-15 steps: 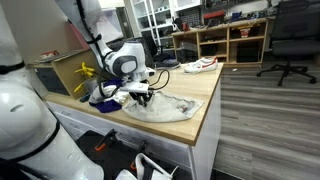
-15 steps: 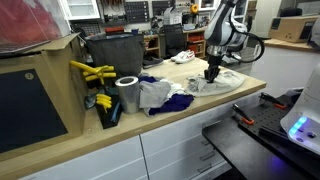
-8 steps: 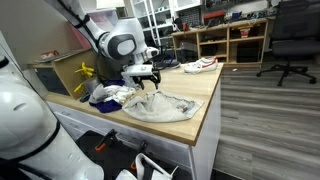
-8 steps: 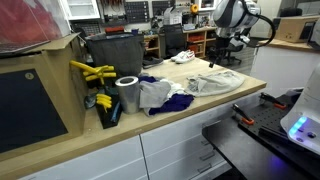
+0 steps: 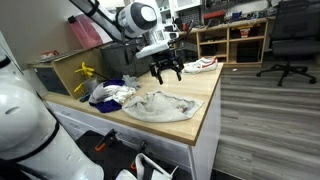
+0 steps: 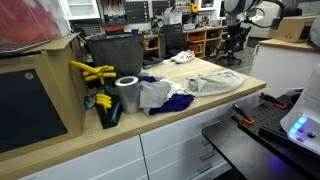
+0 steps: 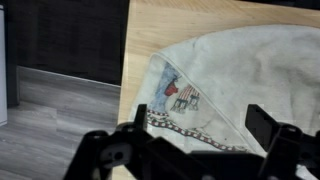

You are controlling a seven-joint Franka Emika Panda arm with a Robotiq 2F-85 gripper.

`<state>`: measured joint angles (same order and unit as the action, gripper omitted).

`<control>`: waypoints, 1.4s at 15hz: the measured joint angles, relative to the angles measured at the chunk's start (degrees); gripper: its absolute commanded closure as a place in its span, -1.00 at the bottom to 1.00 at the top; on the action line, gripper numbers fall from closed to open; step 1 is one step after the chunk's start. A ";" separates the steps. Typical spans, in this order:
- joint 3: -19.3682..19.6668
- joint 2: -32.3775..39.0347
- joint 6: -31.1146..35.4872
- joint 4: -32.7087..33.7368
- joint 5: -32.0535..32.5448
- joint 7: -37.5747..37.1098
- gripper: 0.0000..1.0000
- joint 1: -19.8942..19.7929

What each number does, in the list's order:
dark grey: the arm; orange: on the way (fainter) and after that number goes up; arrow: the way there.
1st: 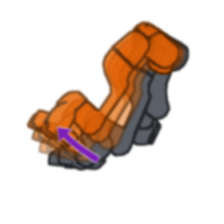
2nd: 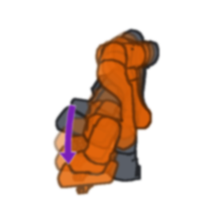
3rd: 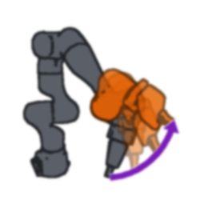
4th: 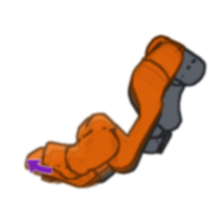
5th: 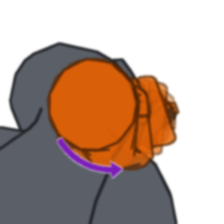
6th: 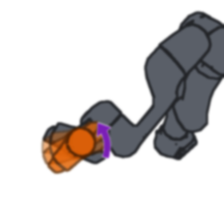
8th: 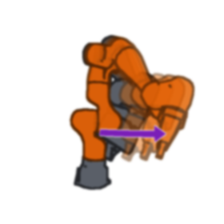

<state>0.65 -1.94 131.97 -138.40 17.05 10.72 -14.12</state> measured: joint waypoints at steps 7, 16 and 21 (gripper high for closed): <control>2.47 14.25 -12.35 19.61 0.85 1.07 -1.00 4.17; 4.46 31.01 -22.42 36.12 2.09 7.40 -1.00 4.57; 4.45 36.71 -32.16 43.59 1.91 14.34 -1.00 3.61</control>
<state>5.09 34.78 99.81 -94.81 18.96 25.06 -10.51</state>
